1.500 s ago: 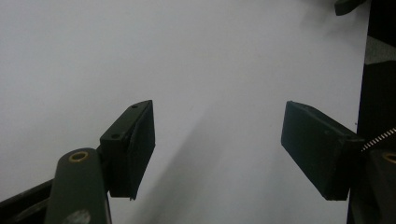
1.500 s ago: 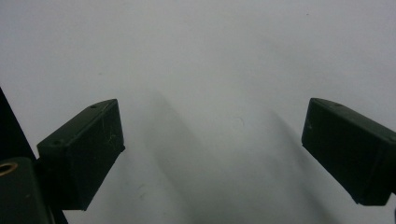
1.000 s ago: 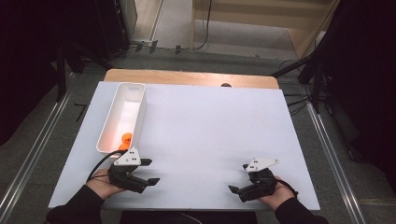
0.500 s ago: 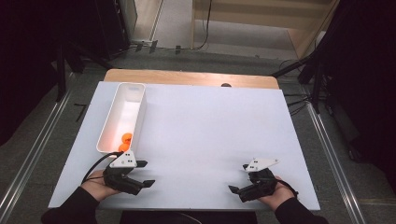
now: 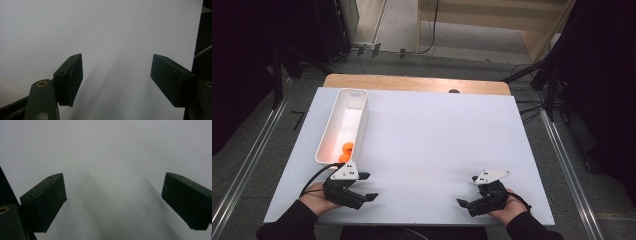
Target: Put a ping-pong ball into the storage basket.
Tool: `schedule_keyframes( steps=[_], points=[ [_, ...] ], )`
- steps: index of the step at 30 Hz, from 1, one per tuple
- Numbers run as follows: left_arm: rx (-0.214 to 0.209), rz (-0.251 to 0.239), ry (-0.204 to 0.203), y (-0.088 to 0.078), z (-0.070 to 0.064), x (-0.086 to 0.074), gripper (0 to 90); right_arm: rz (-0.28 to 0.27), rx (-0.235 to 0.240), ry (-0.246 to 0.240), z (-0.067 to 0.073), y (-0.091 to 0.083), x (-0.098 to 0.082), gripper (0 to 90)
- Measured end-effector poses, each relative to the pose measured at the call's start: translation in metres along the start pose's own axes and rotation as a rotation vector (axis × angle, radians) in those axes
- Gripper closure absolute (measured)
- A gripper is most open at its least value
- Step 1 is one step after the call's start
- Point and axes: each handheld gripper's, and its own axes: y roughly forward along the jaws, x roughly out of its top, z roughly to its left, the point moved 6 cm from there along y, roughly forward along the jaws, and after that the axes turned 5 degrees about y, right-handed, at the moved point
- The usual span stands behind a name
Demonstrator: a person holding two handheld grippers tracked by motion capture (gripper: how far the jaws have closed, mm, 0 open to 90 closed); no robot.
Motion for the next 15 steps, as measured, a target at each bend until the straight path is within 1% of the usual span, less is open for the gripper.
schedule_keyframes(
  steps=[15],
  points=[
    [-0.001,0.020,0.010,0.0017,-0.0006,-0.0013,26.3,-0.001,-0.003,-0.004,-0.0002,0.0003,0.0000,4.4]
  ],
)
